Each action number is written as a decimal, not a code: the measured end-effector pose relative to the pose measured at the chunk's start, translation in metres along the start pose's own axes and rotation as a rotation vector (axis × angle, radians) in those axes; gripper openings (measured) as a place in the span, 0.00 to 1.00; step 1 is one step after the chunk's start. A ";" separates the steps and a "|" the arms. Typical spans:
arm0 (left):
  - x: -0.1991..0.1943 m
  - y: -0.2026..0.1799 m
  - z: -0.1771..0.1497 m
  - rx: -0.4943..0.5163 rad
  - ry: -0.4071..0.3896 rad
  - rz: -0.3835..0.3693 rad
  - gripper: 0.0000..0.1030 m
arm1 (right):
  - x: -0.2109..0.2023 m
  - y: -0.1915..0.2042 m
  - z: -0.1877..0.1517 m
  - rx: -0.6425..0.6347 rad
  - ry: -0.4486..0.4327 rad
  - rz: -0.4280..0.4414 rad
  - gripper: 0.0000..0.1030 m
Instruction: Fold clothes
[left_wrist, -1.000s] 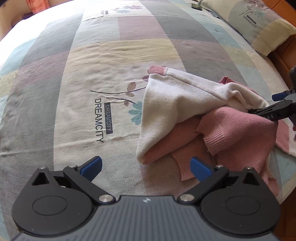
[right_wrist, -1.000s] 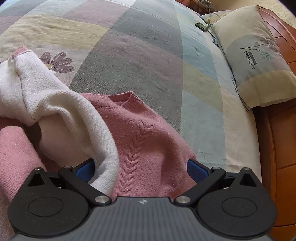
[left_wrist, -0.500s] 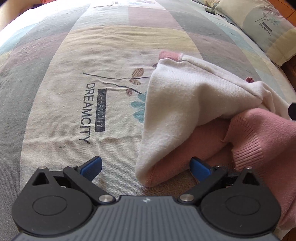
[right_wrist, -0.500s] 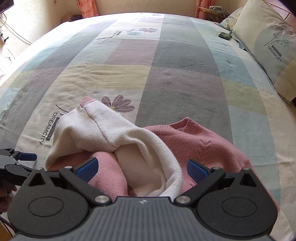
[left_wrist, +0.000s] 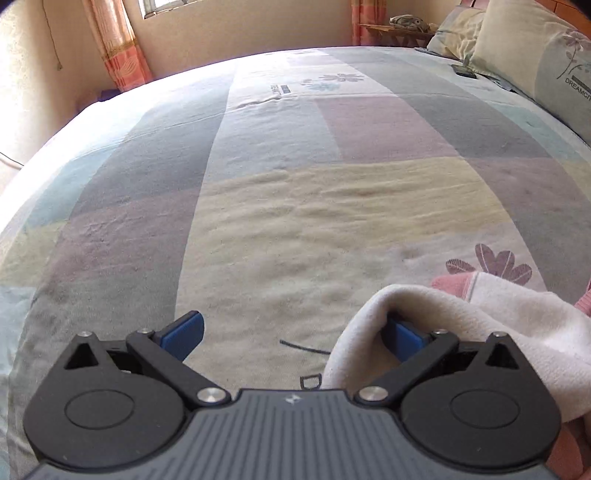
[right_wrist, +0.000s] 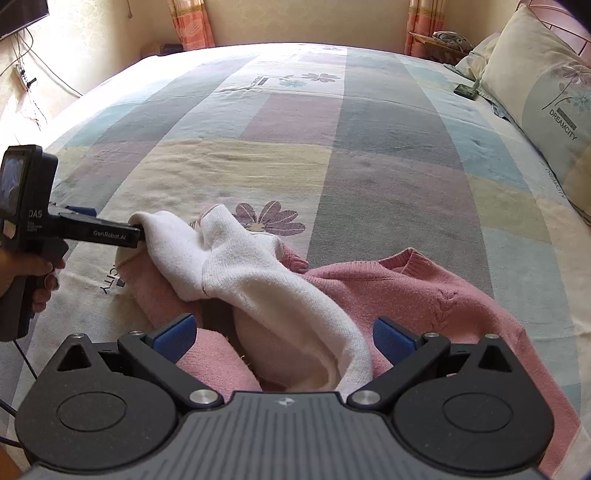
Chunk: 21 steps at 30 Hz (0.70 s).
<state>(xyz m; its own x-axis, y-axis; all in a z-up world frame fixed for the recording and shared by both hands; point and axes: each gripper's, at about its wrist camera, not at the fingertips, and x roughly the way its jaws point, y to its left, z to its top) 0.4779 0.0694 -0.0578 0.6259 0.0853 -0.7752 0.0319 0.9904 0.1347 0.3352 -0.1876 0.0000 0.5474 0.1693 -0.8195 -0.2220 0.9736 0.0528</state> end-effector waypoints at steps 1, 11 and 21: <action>-0.001 -0.004 0.003 0.015 0.001 -0.005 0.99 | 0.001 0.005 -0.002 -0.021 0.005 0.005 1.00; -0.064 -0.037 -0.051 -0.088 0.129 -0.111 0.98 | 0.009 0.025 -0.016 -0.127 0.046 0.020 1.00; -0.052 -0.090 -0.061 -0.251 0.262 -0.169 0.99 | 0.008 0.012 -0.016 -0.082 0.052 0.015 1.00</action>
<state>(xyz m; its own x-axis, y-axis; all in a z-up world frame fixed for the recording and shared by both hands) 0.3947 -0.0174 -0.0668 0.4067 -0.0883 -0.9093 -0.0941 0.9860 -0.1379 0.3235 -0.1768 -0.0151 0.5012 0.1736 -0.8477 -0.2966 0.9548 0.0202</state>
